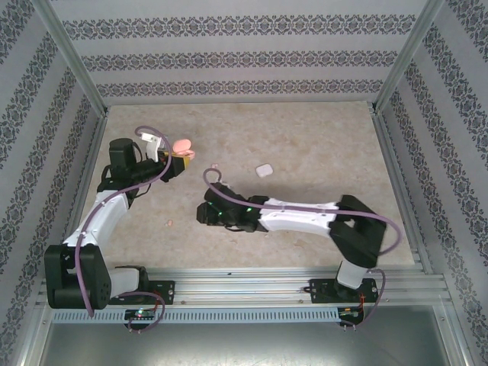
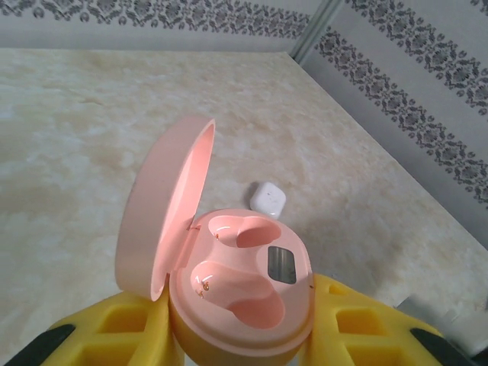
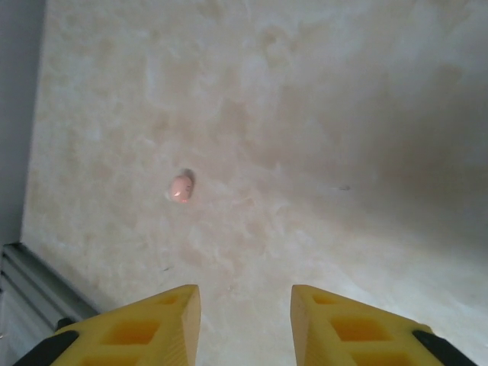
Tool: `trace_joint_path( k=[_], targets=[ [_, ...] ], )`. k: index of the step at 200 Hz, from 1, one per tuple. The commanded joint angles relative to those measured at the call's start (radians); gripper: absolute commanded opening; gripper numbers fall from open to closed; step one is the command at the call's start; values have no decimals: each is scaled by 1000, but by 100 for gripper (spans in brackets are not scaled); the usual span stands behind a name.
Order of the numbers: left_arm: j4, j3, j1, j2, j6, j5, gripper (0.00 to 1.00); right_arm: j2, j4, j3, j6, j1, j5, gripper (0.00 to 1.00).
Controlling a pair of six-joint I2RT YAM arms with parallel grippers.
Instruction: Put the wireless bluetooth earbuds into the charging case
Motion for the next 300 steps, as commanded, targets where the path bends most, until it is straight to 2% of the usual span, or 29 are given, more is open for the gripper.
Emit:
trace_joint_path(
  k=[1, 46, 81, 152, 189, 228, 300],
  targets=[
    [40, 37, 15, -6, -9, -20, 22, 102, 89, 104, 123, 25, -6, 35],
    [43, 30, 15, -20, -20, -48, 22, 282, 34, 285, 170, 54, -32, 35],
    [51, 32, 15, -21, -32, -51, 22, 370, -101, 434, 157, 58, -24, 32],
    [49, 27, 15, -25, -38, -76, 22, 524, -383, 722, 132, 67, -4, 33],
    [39, 30, 15, -19, -32, -95, 22, 572, -438, 802, 118, 72, 2, 32],
    [40, 34, 15, -6, -32, -99, 22, 593, -444, 822, 106, 80, 25, 28],
    [57, 23, 15, 3, -33, -99, 22, 650, -469, 875, 100, 78, 11, 28]
  ],
)
